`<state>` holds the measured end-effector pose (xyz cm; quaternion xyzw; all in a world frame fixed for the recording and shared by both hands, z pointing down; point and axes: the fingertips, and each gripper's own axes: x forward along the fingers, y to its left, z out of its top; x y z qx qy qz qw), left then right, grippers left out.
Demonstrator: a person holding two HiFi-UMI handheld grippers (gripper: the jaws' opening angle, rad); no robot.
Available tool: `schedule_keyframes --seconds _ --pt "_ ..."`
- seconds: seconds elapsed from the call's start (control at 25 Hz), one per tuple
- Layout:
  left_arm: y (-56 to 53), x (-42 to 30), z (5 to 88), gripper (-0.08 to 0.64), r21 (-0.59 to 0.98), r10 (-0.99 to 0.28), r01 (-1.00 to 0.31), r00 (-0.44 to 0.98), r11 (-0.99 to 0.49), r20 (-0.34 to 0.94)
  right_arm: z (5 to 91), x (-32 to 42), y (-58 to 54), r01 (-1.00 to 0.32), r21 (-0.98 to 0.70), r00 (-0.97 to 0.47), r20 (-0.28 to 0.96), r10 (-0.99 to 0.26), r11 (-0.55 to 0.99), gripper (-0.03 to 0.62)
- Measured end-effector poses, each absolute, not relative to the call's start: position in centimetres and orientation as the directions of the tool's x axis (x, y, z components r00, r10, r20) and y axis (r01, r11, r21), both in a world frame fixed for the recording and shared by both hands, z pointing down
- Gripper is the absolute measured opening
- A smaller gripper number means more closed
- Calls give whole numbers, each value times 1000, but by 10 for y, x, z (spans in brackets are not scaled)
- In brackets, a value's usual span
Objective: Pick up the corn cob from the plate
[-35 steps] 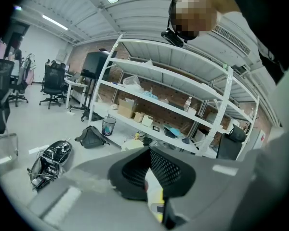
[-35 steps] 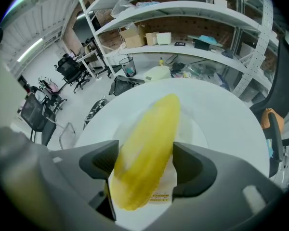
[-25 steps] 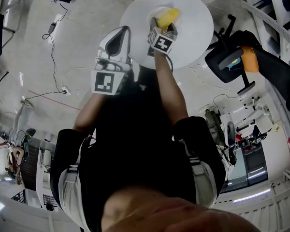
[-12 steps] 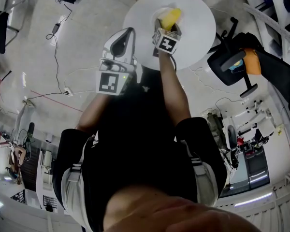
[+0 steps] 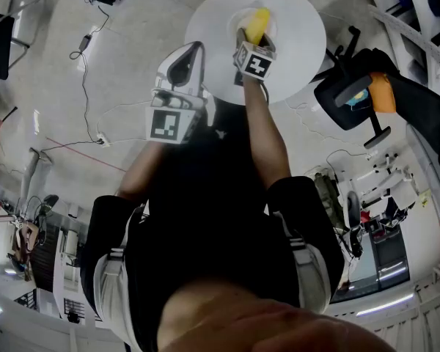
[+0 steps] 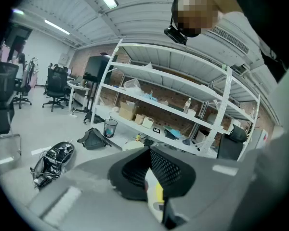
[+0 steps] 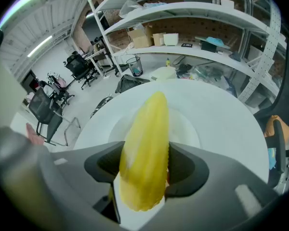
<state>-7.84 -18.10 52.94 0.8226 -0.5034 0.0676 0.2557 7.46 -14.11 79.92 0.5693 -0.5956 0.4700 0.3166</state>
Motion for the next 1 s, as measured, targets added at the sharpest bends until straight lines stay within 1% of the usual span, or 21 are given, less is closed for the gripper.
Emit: schedule_keyframes --seconds 1.0 --pt "-148 -69 515 6 343 -809 -864 480 -369 340 778 78 -123 -964 -256 -202 880 -431 -71 264"
